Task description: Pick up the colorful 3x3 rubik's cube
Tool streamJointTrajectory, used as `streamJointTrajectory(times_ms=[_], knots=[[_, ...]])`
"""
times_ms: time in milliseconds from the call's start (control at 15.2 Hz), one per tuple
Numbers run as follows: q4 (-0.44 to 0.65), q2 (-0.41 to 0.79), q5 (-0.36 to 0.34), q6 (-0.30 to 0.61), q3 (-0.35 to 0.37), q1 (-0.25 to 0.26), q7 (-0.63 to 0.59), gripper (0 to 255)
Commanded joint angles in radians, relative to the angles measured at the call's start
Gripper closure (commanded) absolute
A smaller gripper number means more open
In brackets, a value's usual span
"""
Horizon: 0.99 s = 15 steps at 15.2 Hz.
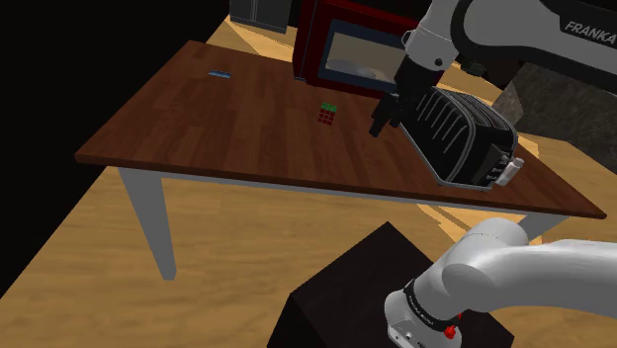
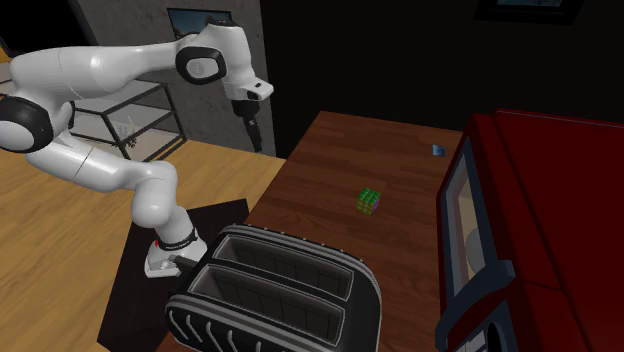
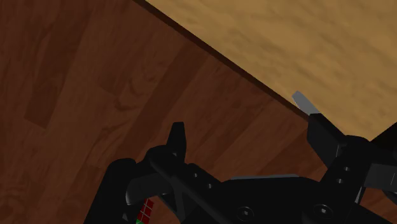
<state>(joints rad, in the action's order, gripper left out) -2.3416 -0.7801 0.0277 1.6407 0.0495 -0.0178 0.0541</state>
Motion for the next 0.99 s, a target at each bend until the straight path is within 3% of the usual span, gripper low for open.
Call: streamJointTrajectory(times_ms=[0,462,924], knots=[[0.000,0.000,0.000,0.000,0.000,0.000,0.000,0],[0.093,0.236,-0.046,0.118,-0.089,-0.021,0.133,0],[0.253,0.496,-0.054,0.195,-0.162,-0.033,0.261,0]])
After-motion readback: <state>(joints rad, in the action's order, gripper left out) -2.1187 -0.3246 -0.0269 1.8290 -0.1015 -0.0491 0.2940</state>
